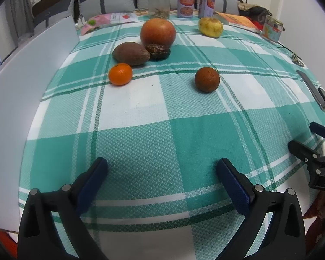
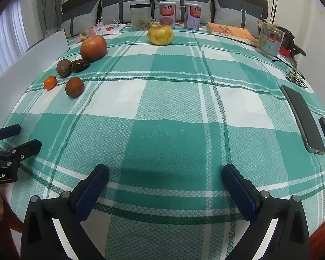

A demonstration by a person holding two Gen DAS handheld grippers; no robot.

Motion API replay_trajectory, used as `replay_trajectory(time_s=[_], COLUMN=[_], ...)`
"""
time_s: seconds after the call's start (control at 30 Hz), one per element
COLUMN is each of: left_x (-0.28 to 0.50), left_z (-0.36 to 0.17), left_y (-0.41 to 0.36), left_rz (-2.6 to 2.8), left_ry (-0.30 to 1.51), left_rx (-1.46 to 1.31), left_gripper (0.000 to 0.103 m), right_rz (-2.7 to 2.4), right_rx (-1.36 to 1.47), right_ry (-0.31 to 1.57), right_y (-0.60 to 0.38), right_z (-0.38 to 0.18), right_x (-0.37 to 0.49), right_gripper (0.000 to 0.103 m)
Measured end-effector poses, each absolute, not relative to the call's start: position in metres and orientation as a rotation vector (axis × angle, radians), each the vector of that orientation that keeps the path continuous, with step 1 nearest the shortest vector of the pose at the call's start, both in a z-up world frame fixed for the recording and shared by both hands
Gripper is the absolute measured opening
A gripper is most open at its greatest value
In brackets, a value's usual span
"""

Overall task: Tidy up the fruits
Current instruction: 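Lower the left tool and grasp the small orange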

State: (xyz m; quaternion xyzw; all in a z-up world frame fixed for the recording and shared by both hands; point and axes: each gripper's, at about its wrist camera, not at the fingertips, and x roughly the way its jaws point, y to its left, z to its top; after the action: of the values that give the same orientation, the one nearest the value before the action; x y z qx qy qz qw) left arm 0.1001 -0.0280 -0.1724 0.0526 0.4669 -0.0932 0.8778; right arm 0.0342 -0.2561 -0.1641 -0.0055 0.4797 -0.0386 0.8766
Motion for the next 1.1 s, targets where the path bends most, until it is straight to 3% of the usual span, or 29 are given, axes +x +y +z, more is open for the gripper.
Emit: replay_trajectory(time_s=[0.4, 0.47, 0.7, 1.0, 1.03, 1.07, 1.1], left_x=[0.09, 0.101, 0.173, 0.213, 0.216, 0.217, 0.219], left_z=[-0.17, -0.165, -0.127, -0.154, -0.156, -0.157, -0.159], left_y=[-0.027, -0.024, 0.034, 0.016, 0.015, 0.014, 0.014], left_rz=[-0.178, -0.209, -0.219, -0.236, -0.233, -0.226, -0.223], left_ry=[0.939, 0.997, 0.935, 0.939, 0.937, 0.934, 0.936], left_rx=[0.118, 0.101, -0.147, -0.033, -0.031, -0.026, -0.024], left_gripper=[0.101, 0.1, 0.099, 0.098, 0.097, 0.089, 0.069], right_rz=[-0.133, -0.131, -0.124, -0.121, -0.121, -0.121, -0.121], right_rx=[0.012, 0.01, 0.009, 0.007, 0.007, 0.006, 0.006], right_ry=[1.004, 1.005, 1.014, 1.012, 1.01, 1.009, 1.007], right_y=[-0.254, -0.254, -0.255, -0.255, -0.255, -0.255, -0.255], right_z=[-0.163, -0.163, -0.163, -0.163, -0.163, -0.163, -0.163], right_x=[0.033, 0.033, 0.034, 0.034, 0.034, 0.034, 0.034], right_gripper=[0.103, 0.103, 0.103, 0.103, 0.103, 0.103, 0.103])
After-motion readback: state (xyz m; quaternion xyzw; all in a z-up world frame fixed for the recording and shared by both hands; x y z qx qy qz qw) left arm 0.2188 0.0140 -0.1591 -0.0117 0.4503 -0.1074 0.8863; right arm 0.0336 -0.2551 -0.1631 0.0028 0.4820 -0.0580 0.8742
